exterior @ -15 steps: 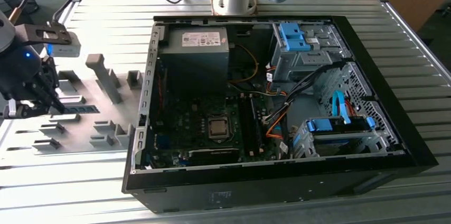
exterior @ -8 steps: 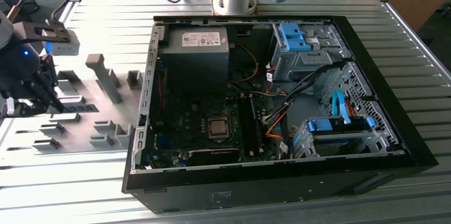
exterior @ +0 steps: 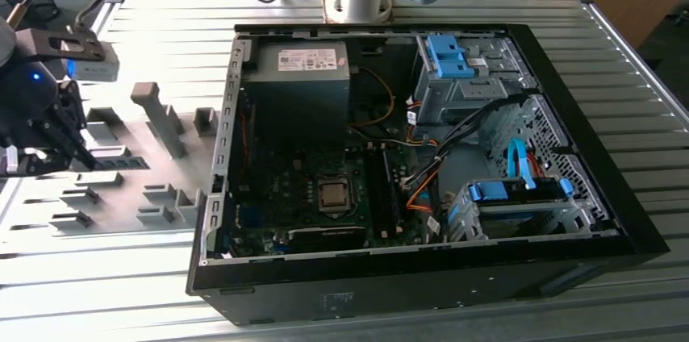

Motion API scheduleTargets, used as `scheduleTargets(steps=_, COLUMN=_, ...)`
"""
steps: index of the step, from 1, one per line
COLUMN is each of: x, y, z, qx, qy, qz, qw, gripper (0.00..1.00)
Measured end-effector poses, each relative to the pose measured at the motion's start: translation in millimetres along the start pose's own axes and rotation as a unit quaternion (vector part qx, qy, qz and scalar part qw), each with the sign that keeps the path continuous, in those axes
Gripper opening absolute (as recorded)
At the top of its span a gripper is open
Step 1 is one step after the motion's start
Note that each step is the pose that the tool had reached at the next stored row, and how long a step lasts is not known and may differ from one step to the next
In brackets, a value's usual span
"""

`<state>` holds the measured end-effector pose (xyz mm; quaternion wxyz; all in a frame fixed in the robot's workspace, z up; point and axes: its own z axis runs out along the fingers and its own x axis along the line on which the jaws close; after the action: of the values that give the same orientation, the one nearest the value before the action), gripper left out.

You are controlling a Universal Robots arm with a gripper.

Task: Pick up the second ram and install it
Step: 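Pick up the second ram and move it above second insertion slot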

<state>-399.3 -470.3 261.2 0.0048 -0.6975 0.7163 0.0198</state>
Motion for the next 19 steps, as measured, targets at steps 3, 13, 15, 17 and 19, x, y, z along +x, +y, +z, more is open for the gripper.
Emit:
scheduleTargets(steps=3, x=0.0, y=0.0, z=-1.2, qx=-0.0001, qy=0.0, qz=0.0, qw=1.0, gripper=0.14)
scheduleTargets(steps=13, x=-0.2, y=0.1, z=-5.4, qx=-0.0001, qy=0.0001, qz=0.0, qw=1.0, gripper=0.14)
scheduleTargets(steps=15, x=-0.2, y=0.1, z=-6.7, qx=-0.0001, qy=0.0, qz=0.0, qw=1.0, gripper=0.14)
scheduleTargets(steps=17, x=-0.3, y=0.2, z=-8.0, qx=-0.0001, qy=0.0001, qz=0.0, qw=1.0, gripper=0.14)
scheduleTargets(steps=19, x=-0.3, y=0.2, z=-9.1, qx=0.0, qy=0.0, qz=0.0, qw=1.0, gripper=0.14)
